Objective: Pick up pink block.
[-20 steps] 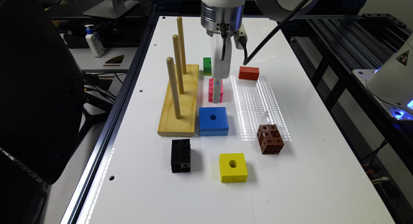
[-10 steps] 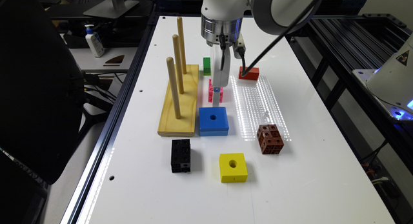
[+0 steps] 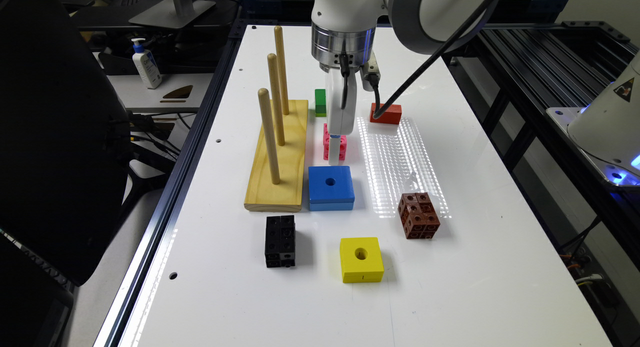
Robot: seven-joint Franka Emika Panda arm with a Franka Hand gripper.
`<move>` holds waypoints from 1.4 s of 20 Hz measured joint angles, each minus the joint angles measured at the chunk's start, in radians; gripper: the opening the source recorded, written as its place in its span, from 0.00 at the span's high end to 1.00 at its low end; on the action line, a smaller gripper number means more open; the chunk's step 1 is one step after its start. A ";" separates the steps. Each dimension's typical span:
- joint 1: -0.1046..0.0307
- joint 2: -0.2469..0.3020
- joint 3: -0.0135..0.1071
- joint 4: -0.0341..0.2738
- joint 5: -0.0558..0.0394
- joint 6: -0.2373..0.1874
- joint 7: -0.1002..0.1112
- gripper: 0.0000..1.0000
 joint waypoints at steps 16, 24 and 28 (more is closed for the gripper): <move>-0.001 -0.108 0.000 -0.004 0.0001 -0.097 0.000 1.00; -0.001 -0.174 0.000 -0.009 0.0002 -0.154 0.000 1.00; -0.001 -0.240 0.000 -0.010 0.0003 -0.222 0.000 1.00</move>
